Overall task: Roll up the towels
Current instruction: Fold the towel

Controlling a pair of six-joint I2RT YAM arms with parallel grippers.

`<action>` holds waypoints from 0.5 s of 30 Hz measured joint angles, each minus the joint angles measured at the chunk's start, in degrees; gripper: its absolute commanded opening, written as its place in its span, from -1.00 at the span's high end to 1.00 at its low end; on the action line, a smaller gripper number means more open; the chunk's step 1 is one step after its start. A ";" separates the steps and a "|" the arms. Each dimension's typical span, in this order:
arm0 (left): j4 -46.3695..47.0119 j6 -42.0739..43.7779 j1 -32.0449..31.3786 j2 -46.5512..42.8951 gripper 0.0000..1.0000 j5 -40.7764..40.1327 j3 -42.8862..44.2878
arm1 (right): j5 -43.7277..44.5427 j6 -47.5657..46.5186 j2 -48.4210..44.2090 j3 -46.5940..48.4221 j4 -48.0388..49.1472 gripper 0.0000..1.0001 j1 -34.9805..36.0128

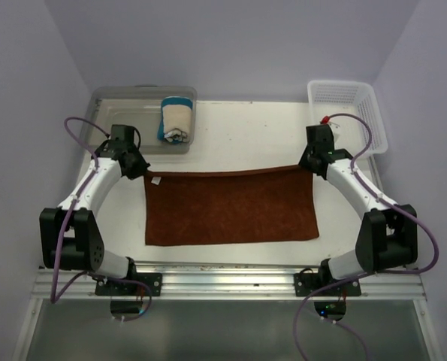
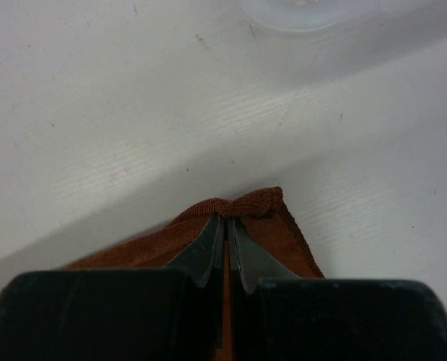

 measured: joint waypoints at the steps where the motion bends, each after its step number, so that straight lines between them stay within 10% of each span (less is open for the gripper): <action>1: -0.02 0.07 0.22 0.24 1.00 0.22 0.24 | 0.02 -0.07 0.81 0.76 0.15 1.00 0.00; 15: 2.23 1.51 0.55 -2.38 1.00 0.90 -2.29 | -0.61 -0.37 1.90 0.57 0.22 1.00 0.00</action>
